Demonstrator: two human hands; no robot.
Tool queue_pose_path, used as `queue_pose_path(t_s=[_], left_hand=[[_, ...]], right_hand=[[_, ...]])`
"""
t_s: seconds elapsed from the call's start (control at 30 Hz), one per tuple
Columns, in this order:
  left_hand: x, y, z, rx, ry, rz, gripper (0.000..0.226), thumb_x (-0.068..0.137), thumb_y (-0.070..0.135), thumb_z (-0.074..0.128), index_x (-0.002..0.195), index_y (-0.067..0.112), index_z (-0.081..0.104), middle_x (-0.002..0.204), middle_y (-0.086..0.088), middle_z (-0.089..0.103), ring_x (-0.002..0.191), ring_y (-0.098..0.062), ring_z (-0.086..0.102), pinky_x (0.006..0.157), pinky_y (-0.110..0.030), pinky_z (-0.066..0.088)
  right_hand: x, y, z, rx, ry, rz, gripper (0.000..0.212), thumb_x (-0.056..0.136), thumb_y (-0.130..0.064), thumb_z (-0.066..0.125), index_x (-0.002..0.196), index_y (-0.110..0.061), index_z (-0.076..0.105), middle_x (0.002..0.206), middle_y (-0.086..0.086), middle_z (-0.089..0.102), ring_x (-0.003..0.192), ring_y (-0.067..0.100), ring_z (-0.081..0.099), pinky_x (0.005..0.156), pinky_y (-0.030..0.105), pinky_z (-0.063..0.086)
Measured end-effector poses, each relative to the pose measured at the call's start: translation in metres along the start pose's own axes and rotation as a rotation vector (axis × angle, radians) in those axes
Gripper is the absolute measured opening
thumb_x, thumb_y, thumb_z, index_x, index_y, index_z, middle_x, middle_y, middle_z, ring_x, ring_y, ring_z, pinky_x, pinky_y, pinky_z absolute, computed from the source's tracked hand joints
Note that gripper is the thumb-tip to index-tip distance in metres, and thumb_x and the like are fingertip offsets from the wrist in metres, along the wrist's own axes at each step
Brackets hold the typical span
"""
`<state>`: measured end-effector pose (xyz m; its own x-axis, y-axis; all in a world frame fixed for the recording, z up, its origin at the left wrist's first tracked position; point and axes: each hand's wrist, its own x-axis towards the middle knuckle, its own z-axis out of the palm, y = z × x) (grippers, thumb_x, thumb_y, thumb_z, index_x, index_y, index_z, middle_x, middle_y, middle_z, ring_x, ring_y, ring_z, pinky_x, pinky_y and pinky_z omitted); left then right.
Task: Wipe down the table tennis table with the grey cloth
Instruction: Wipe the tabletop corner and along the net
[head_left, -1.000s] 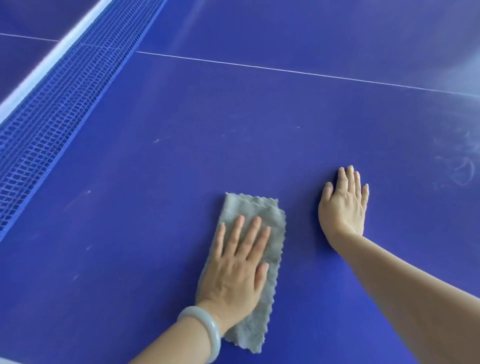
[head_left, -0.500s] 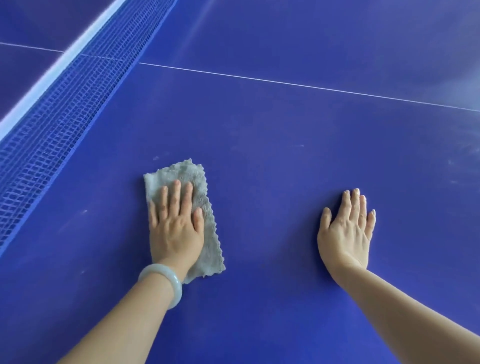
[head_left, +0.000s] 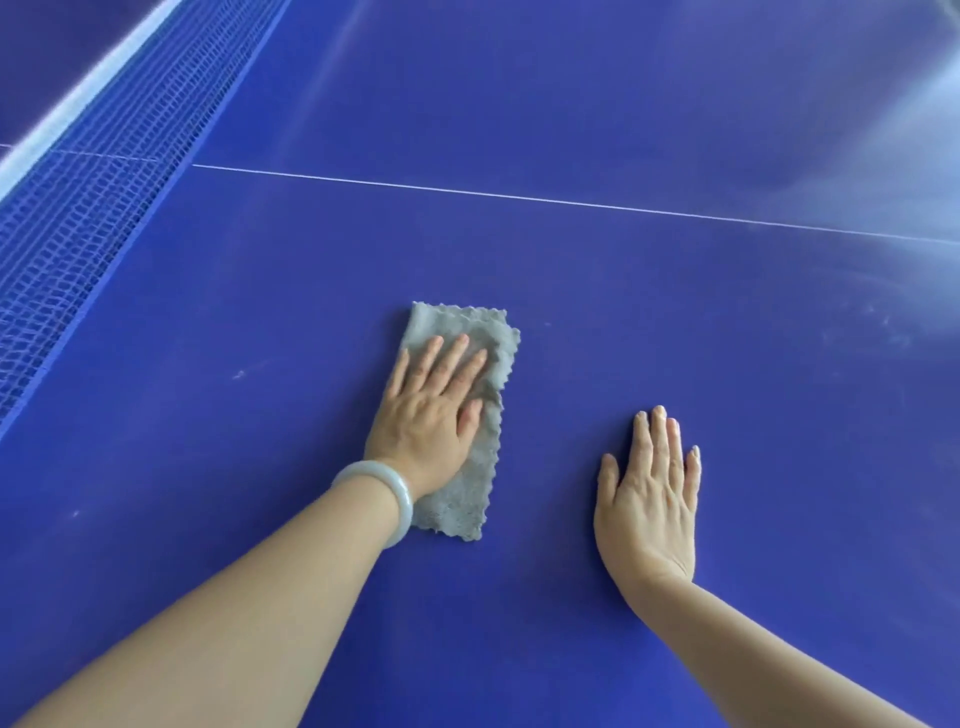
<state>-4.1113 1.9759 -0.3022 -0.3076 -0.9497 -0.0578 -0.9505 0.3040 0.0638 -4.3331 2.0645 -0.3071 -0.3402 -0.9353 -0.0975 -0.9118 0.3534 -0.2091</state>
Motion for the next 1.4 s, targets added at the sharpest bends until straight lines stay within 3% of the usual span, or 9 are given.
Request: queue_pose_path(t_s=[0.13, 0.33, 0.53, 0.7, 0.8, 0.9, 1.03, 1.2, 1.4], left_hand=[[0.001, -0.007, -0.002, -0.067, 0.04, -0.122, 0.064, 0.097, 0.045, 0.011, 0.157, 0.028, 0.021, 0.165, 0.007, 0.011, 0.153, -0.017, 0.005, 0.124, -0.046, 0.008], [0.003, -0.008, -0.001, -0.056, 0.026, -0.118, 0.064, 0.097, 0.043, 0.01, 0.158, 0.027, 0.015, 0.166, 0.006, 0.006, 0.153, -0.017, 0.001, 0.124, -0.047, 0.008], [0.002, -0.008, -0.001, -0.076, 0.045, -0.094, 0.062, 0.098, 0.04, 0.022, 0.157, 0.024, 0.024, 0.165, 0.003, 0.015, 0.153, -0.021, 0.01, 0.121, -0.052, 0.019], [-0.001, -0.009, -0.002, -0.059, 0.04, -0.082, 0.061, 0.099, 0.04, 0.021, 0.157, 0.023, 0.022, 0.165, 0.002, 0.013, 0.153, -0.023, 0.009, 0.12, -0.054, 0.021], [-0.004, -0.002, -0.001, -0.034, -0.004, 0.141, 0.062, 0.1, 0.041, 0.028, 0.158, 0.022, 0.019, 0.166, 0.0, 0.01, 0.153, -0.026, 0.007, 0.118, -0.056, 0.024], [0.011, 0.023, 0.0, -0.008, -0.072, 0.429, 0.064, 0.1, 0.044, 0.03, 0.159, 0.025, 0.014, 0.167, 0.002, 0.005, 0.154, -0.026, 0.002, 0.12, -0.057, 0.016], [0.076, 0.061, -0.006, -0.019, -0.108, 0.534, 0.059, 0.102, 0.044, 0.019, 0.158, 0.033, 0.004, 0.166, 0.007, -0.003, 0.153, -0.021, -0.012, 0.121, -0.054, -0.004], [0.151, 0.069, -0.007, 0.028, -0.1, 0.417, 0.061, 0.102, 0.047, 0.018, 0.158, 0.034, -0.005, 0.165, 0.009, -0.013, 0.152, -0.018, -0.016, 0.12, -0.052, -0.01], [0.138, -0.01, -0.011, -0.044, 0.007, -0.062, 0.061, 0.1, 0.047, 0.012, 0.159, 0.03, 0.007, 0.166, 0.007, 0.002, 0.153, -0.019, -0.002, 0.123, -0.05, 0.001]], right_hand=[[-0.003, -0.002, -0.007, 0.029, -0.016, 0.005, 0.06, 0.104, -0.034, 0.02, 0.159, -0.015, 0.002, 0.166, -0.004, -0.007, 0.151, 0.008, -0.014, 0.121, 0.032, -0.016], [0.025, -0.01, -0.03, 0.249, 0.005, 0.082, 0.052, 0.104, -0.033, 0.036, 0.15, -0.01, 0.036, 0.157, 0.004, 0.032, 0.147, 0.025, 0.019, 0.124, 0.041, 0.01], [0.125, -0.029, -0.032, 0.173, 0.021, 0.163, 0.055, 0.107, -0.024, 0.025, 0.158, -0.008, 0.01, 0.167, 0.003, 0.003, 0.154, 0.016, -0.003, 0.124, 0.035, -0.006], [0.135, -0.031, -0.017, 0.141, 0.036, 0.232, 0.057, 0.105, -0.026, 0.016, 0.159, -0.012, 0.007, 0.167, -0.002, -0.001, 0.153, 0.011, -0.007, 0.124, 0.034, -0.009], [0.138, -0.027, -0.016, 0.172, 0.04, 0.239, 0.059, 0.104, -0.032, 0.016, 0.159, -0.014, 0.01, 0.167, -0.004, 0.0, 0.152, 0.008, -0.007, 0.123, 0.033, -0.01], [0.139, -0.027, -0.015, 0.144, 0.025, 0.24, 0.061, 0.104, -0.038, 0.018, 0.159, -0.014, 0.007, 0.167, -0.005, -0.002, 0.152, 0.007, -0.009, 0.123, 0.032, -0.011], [0.138, -0.027, -0.018, 0.153, 0.035, 0.235, 0.063, 0.103, -0.042, 0.016, 0.159, -0.016, 0.007, 0.166, -0.007, -0.003, 0.151, 0.004, -0.011, 0.123, 0.031, -0.011], [0.144, -0.024, -0.016, 0.107, 0.03, 0.222, 0.063, 0.103, -0.043, 0.016, 0.159, -0.019, 0.004, 0.166, -0.009, -0.005, 0.151, 0.003, -0.012, 0.122, 0.031, -0.013], [0.148, -0.023, -0.01, -0.003, 0.012, 0.225, 0.063, 0.102, -0.041, 0.01, 0.158, -0.019, -0.008, 0.164, -0.008, -0.017, 0.15, 0.006, -0.019, 0.122, 0.036, -0.014]])
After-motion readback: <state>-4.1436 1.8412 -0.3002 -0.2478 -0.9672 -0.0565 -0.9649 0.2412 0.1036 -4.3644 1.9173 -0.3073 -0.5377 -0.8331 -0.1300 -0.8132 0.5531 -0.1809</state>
